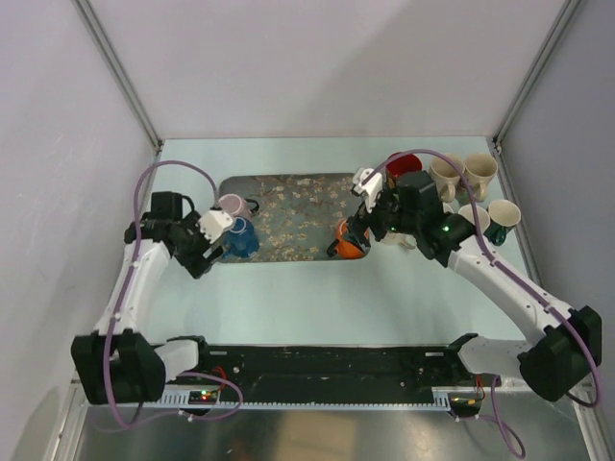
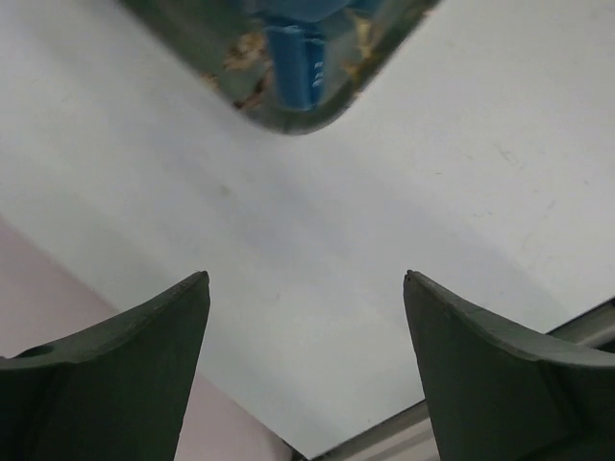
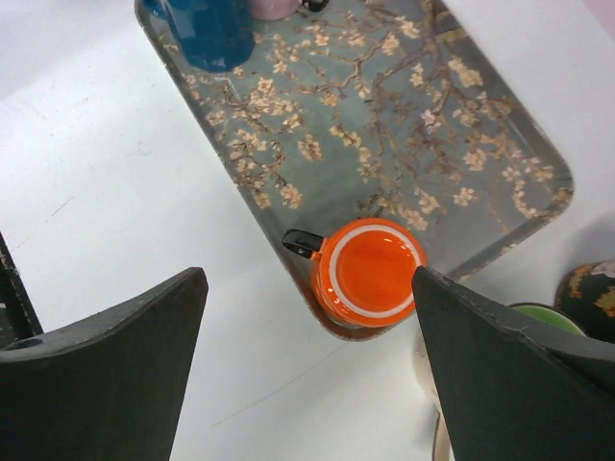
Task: Turn the mug right side up
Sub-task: Move the cup to the tray.
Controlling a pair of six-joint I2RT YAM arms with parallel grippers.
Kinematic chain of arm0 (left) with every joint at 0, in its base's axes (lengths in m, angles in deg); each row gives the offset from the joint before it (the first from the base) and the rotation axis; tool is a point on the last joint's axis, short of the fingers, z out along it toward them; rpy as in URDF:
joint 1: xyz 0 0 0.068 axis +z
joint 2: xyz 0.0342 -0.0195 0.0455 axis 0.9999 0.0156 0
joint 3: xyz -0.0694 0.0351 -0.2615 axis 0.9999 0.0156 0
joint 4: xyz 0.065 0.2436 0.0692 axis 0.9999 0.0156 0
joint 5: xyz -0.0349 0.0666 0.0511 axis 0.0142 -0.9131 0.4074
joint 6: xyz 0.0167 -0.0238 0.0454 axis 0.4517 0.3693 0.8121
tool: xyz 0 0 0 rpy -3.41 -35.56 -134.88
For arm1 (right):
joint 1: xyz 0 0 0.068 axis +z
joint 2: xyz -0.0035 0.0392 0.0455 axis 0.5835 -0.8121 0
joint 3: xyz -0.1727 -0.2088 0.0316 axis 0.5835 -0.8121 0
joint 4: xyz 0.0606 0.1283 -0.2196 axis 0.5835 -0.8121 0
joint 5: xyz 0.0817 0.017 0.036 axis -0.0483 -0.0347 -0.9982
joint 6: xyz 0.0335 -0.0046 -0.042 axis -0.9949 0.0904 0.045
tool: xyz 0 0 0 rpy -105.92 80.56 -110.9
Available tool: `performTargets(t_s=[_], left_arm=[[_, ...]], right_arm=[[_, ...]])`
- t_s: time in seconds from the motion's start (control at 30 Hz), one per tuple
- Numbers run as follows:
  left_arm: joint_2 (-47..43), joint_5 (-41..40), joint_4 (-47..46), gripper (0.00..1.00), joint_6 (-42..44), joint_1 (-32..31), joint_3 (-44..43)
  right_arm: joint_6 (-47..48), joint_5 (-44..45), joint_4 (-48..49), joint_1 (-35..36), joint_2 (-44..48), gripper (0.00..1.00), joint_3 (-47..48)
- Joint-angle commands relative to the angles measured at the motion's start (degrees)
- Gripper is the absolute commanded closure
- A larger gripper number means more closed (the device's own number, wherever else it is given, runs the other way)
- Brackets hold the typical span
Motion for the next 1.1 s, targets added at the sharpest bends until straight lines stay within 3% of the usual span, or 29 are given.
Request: performTargets(t_s=[0.0,0.27,0.73,0.87,0.97,1.07], left_arm=[[6.65,8.73,-2.95,0.16,8.94,0.62,-0.57],[11.62,12.69,-15.67,0.21,2.17,-2.38,0.94],[9.27,8.26,-17.29,0.26,-4.34,-20.54,3.34],[13.01,4.46,-17.33,0.25,-15.66,-26.21,-1.98],[16.20,4.23,-17.30,0.23,-27.33,-27.07,-6.00],[16.03,5.73,-17.32,0.20,-33.34,-26.96,-7.14]], right_arm=[[-1.52,-1.09,1.92,1.05,-2.51,0.06,2.87],[-2.05,0.05,0.12,0.12,-1.45,0.07,1.97],[-3.79,1.55,2.38,-1.65,-0.95,0.07,1.19],[-4.91,1.42,4.22,-1.17,-2.59,0.07,1.19],[-5.40,2.69,5.87,0.37,-4.70,0.07,1.24],[-8.07,4.86,7.11,1.82,-7.36,0.06,2.02]])
